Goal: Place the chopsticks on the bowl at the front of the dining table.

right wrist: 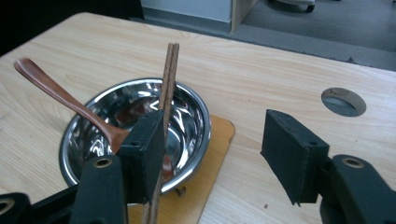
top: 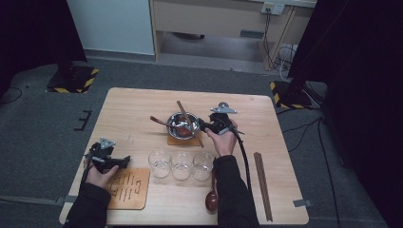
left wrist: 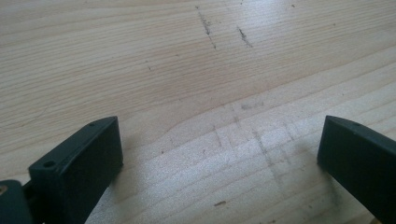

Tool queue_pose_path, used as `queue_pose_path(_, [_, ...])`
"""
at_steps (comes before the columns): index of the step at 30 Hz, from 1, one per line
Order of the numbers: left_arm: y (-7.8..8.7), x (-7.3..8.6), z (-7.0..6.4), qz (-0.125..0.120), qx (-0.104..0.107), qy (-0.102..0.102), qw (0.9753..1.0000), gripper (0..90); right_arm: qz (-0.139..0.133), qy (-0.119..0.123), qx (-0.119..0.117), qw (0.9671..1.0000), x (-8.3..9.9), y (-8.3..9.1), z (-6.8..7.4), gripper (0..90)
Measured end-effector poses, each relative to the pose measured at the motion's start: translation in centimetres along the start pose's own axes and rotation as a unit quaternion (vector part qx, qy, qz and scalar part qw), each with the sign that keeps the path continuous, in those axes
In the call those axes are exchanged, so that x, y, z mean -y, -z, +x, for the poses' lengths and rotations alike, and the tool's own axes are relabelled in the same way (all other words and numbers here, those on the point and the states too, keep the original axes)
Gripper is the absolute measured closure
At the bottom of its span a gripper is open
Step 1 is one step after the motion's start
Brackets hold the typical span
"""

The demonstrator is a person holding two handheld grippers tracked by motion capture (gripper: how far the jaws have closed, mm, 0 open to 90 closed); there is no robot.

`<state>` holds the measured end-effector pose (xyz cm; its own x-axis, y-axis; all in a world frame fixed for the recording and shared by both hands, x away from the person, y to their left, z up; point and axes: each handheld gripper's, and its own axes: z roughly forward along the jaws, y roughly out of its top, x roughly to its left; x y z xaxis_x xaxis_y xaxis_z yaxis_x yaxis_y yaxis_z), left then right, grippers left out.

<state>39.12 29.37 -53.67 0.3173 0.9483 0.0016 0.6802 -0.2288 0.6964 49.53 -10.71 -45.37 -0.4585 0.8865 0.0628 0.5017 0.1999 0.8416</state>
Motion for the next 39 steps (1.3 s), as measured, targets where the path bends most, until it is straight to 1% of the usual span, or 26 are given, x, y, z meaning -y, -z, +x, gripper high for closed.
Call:
queue_pose_path(1, [0.0,0.0,0.0,0.000,0.000,0.000,1.0000,0.0,0.003,0.001,0.000,1.0000,0.2,-0.1,0.0,37.6])
queue_pose_path(3, [0.0,0.0,0.0,0.000,0.000,0.000,1.0000,0.0,0.013,0.013,0.006,0.9998,0.5,-0.3,-0.1,37.1])
queue_pose_path(5, [0.0,0.0,0.0,0.000,0.000,0.000,1.0000,0.0,0.015,0.019,0.007,0.9997,0.7,-0.4,-0.1,37.1])
queue_pose_path(10, [0.0,0.0,0.0,0.000,0.000,0.000,1.0000,0.0,0.027,0.024,0.004,0.9993,1.1,-1.0,0.2,36.8])
queue_pose_path(12, [0.0,0.0,0.0,0.000,0.000,0.000,1.0000,0.0,0.033,0.027,0.006,0.9991,1.3,-1.2,0.3,36.8])
queue_pose_path(15, [0.0,0.0,0.0,0.000,0.000,0.000,1.0000,0.0,0.036,0.020,0.004,0.9992,1.8,-1.6,0.3,37.9])
queue_pose_path(16, [0.0,0.0,0.0,0.000,0.000,0.000,1.0000,0.0,0.039,0.021,0.004,0.9990,2.0,-1.7,0.2,38.3])
queue_pose_path(17, [0.0,0.0,0.0,0.000,0.000,0.000,1.0000,0.0,0.041,0.016,0.004,0.9990,2.2,-1.8,0.1,38.3])
queue_pose_path(21, [0.0,0.0,0.0,0.000,0.000,0.000,1.0000,0.0,0.048,0.018,0.002,0.9987,2.6,-2.1,0.0,38.3])
queue_pose_path(26, [0.0,0.0,0.0,0.000,0.000,0.000,1.0000,0.0,0.049,0.018,0.000,0.9987,2.7,-2.2,0.3,38.3])
queue_pose_path(35, [0.0,0.0,0.0,0.000,0.000,0.000,1.0000,0.0,0.056,0.030,-0.002,0.9980,2.8,-2.3,0.5,38.8])
queue_pose_path(39, [0.0,0.0,0.0,0.000,0.000,0.000,1.0000,0.0,0.054,0.035,-0.006,0.9979,2.9,-2.2,0.8,38.8])
